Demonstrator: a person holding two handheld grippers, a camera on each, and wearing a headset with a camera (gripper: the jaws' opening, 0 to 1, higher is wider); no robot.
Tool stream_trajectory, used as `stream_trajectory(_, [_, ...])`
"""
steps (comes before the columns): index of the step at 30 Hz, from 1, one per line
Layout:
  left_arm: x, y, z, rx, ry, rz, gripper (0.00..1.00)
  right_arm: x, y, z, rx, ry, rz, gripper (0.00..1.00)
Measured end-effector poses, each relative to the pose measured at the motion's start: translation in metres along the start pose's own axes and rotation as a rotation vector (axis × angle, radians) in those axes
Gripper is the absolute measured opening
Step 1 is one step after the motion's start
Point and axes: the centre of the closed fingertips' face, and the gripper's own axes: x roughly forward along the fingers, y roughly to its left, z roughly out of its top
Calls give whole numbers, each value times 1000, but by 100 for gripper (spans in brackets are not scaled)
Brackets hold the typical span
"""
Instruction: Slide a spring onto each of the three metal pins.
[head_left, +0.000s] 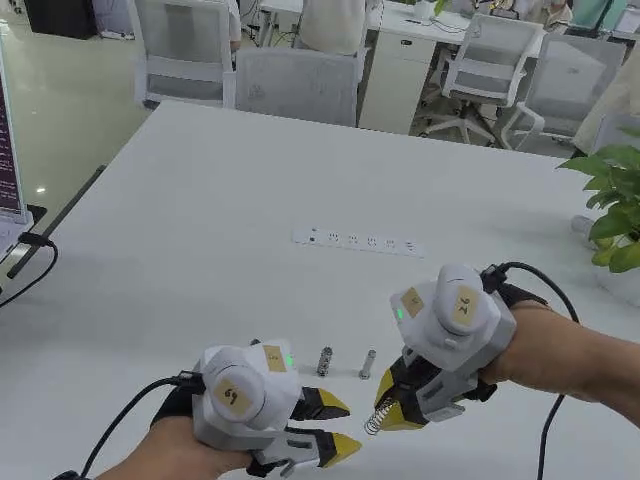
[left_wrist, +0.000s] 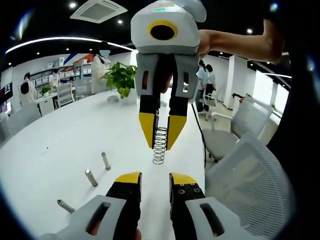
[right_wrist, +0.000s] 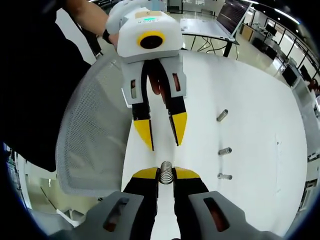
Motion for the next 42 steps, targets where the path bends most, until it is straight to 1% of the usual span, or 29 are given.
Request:
stream_trajectory(5, [-9,6,-5,-19,-1,26,17,-1,-1,-9,29,2,-9,8])
stream_trajectory(12, [-27,16,-15,-49,6,74,20,0,-2,-19,52,11,-17,8])
stream_trajectory(22, [-48,28,-31,-87,18,134,22,1,-5,-24,68,17,-27,8])
stream_trajectory(24, [-51,30,-32,-92,23,144,23,2,-6,-25,72,17,-29,8])
stream_trajectory(27, [-58,33,-33,-102,17,164,24,2,-9,-28,80,17,-34,8])
stream_trajectory(31, [-64,38,-36,-116,16,187,25,2,-9,-30,85,17,-33,8])
stream_trajectory(37, [-76,42,-47,-132,30,215,27,4,-12,-37,91,30,-30,8])
stream_trajectory(42, [-88,48,-55,-152,38,248,30,4,-17,-40,102,27,-37,8])
